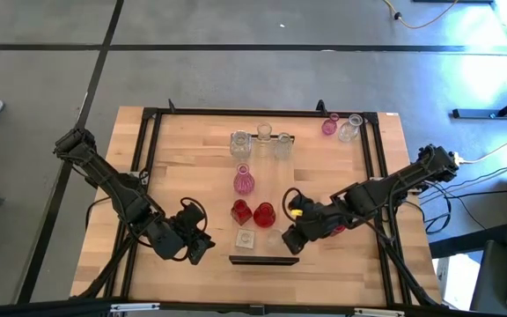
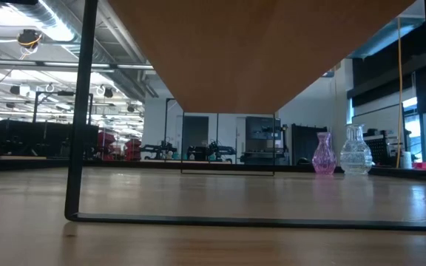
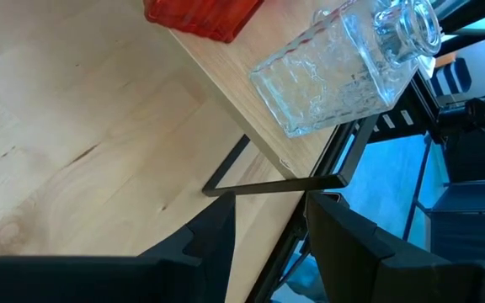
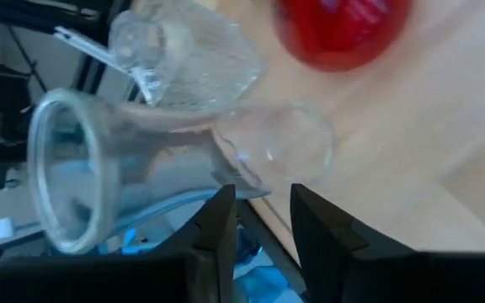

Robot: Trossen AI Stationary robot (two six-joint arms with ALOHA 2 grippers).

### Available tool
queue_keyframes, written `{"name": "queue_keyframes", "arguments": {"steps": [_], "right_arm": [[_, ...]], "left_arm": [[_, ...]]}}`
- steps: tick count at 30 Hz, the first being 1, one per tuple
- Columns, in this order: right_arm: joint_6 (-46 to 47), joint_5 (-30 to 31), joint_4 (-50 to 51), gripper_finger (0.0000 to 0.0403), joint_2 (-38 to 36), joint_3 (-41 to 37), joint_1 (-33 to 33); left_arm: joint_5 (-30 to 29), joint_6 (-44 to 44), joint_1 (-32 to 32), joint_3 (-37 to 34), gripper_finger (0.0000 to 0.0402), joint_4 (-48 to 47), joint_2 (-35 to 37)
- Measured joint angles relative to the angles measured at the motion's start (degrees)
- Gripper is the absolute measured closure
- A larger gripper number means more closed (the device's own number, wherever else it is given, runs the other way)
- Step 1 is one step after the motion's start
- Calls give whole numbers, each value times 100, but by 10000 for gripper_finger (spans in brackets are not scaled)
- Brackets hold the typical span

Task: Sort vases onto shelf
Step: Put the transparent vase on the shelf aligned with the other transparent vase

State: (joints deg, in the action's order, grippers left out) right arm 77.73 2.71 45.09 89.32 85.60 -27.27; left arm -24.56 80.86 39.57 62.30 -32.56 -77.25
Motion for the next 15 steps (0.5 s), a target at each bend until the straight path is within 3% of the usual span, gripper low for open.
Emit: {"name": "queue_keyframes", "arguments": {"steps": [15], "right_arm": [[-389,-281,-801,304,4,2,422]], "left_arm": [[2,7,-2,0,263,2,0]]}}
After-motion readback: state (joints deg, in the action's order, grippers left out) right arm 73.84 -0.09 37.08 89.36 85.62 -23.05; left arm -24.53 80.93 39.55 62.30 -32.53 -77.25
